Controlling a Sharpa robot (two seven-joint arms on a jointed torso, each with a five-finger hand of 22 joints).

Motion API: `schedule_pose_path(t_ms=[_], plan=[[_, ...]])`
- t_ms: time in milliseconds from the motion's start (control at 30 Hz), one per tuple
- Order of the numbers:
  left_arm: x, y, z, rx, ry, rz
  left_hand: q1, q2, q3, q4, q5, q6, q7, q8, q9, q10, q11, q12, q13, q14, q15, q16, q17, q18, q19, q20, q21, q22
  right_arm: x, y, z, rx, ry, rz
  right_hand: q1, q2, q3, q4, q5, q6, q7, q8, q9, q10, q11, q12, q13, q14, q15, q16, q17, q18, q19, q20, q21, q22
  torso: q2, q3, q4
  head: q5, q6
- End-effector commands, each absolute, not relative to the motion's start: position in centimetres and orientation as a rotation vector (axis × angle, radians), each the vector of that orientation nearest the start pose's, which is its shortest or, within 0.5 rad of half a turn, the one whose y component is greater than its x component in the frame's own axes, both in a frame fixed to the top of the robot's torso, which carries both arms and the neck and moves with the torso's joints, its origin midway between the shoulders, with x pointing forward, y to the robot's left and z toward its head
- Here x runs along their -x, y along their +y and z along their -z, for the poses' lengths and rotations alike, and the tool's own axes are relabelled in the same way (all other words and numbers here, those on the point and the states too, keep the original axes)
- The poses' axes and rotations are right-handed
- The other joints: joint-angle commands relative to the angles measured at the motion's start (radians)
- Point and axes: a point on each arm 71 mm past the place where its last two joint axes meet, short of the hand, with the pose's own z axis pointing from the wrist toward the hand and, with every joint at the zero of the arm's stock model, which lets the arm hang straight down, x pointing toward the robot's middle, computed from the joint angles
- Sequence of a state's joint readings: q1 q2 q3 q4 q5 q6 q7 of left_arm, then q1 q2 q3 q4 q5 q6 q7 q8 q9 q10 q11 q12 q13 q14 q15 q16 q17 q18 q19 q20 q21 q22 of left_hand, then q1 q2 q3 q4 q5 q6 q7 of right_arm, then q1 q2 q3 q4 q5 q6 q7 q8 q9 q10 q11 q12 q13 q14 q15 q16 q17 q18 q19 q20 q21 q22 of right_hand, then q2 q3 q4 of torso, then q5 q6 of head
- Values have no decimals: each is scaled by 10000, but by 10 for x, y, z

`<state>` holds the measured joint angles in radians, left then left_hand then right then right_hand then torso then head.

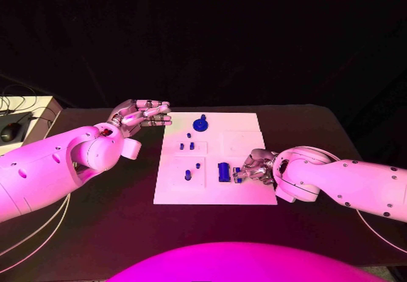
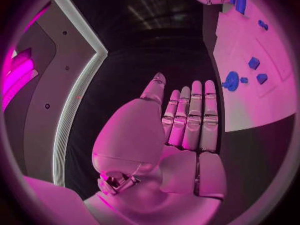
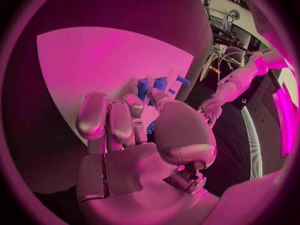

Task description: Assemble the parts on the task board

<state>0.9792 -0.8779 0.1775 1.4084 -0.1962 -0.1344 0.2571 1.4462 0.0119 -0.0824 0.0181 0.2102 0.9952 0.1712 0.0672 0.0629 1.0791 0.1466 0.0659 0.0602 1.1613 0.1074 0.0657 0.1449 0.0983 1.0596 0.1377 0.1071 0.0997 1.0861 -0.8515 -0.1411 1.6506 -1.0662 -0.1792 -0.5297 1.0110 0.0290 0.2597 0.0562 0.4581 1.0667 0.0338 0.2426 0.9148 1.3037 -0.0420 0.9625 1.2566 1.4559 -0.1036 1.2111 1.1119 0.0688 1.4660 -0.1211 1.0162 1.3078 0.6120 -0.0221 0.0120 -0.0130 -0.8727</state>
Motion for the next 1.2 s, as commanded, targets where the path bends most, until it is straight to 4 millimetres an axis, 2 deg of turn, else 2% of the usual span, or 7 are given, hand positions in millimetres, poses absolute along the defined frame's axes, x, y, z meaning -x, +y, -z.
schedule_pose_path(t_ms=[33, 200, 233, 400, 900, 1033, 1200], plan=[[-489, 255, 222, 11240, 15538, 15072, -54, -10, 26, 30, 23, -103, 3, -42, -13, -49, 11, -31, -2, -25, 70, 16, 9, -83, 0, 56, 43, -19, -412, -192, 290, -3152, 22999, -4713, 115, 39, 2658, -2720, 58, 59, -25, 15, -12, 28, -66, -42, -23, -9, 3, -47, -12, -18, 459, 56, -42, 1379, -2, -2, 3, 3, 1], [-489, 255, 223, 11248, 15538, 15055, -54, -10, 26, 30, 23, -103, 3, -42, -13, -49, 11, -31, -2, -25, 70, 16, 9, -83, 0, 56, 43, -19, -414, -192, 291, -3189, 22918, -4715, 79, -18, 2308, -2576, -234, 44, -69, -3, -34, 17, -78, -80, -55, -8, -1, -53, -13, -20, 457, 63, -74, 1372, 1, 1, 2, 12, 1], [-489, 255, 223, 11250, 15539, 15052, -54, -10, 26, 30, 23, -103, 3, -42, -13, -49, 11, -31, -2, -25, 70, 16, 9, -83, 0, 56, 43, -19, -415, -192, 291, -3193, 22907, -4719, 117, -47, 1834, -2432, -83, 46, -103, -33, -75, -5, -82, -107, -71, -10, -7, -65, -21, -25, 456, 59, -90, 1370, 2, -1, 1, 14, 1], [-489, 255, 223, 11255, 15554, 15049, -54, -10, 26, 30, 23, -103, 3, -42, -13, -49, 11, -31, -2, -25, 70, 16, 9, -83, 0, 56, 43, -19, -416, -193, 291, -3236, 22840, -4724, 567, 17, -22, -1801, -440, 263, -154, -242, -463, -57, -141, -122, -98, -7, -7, -90, -25, -45, 467, 33, -151, 1364, 3, -2, 1, 25, 1], [-490, 256, 223, 11270, 15569, 15029, -57, -3, 20, 45, 24, -103, 10, -42, -13, -48, 11, -29, -2, -28, 71, 15, 10, -81, 0, 57, 43, -22, -416, -194, 291, -3333, 22808, -4740, 721, -2, -781, -1462, -484, 318, -189, -293, -641, -82, -97, -124, -140, -2, -14, -111, -16, -50, 478, 35, -208, 1362, 4, 3, 0, 23, 1], [-490, 256, 223, 11273, 15571, 15023, -57, -3, 20, 45, 24, -103, 10, -42, -13, -48, 11, -29, -2, -28, 71, 15, 10, -81, 0, 57, 43, -22, -416, -195, 290, -3404, 22724, -4759, 829, 66, -1635, -1152, -683, 350, -185, -271, -645, -96, -91, -116, -150, -10, 8, -130, -23, -44, 480, 42, -245, 1356, 3, 0, 4, 19, 1], [-489, 256, 223, 11278, 15570, 15010, -57, -3, 20, 45, 24, -103, 10, -42, -13, -48, 11, -29, -2, -28, 71, 15, 10, -81, 0, 57, 43, -22, -416, -195, 290, -3456, 22694, -4801, 718, 58, -2082, -871, -776, 375, -170, -273, -672, -102, -75, -129, -176, -3, 2, -147, -37, -40, 487, 51, -267, 1355, 0, -3, 4, 18, 1]])
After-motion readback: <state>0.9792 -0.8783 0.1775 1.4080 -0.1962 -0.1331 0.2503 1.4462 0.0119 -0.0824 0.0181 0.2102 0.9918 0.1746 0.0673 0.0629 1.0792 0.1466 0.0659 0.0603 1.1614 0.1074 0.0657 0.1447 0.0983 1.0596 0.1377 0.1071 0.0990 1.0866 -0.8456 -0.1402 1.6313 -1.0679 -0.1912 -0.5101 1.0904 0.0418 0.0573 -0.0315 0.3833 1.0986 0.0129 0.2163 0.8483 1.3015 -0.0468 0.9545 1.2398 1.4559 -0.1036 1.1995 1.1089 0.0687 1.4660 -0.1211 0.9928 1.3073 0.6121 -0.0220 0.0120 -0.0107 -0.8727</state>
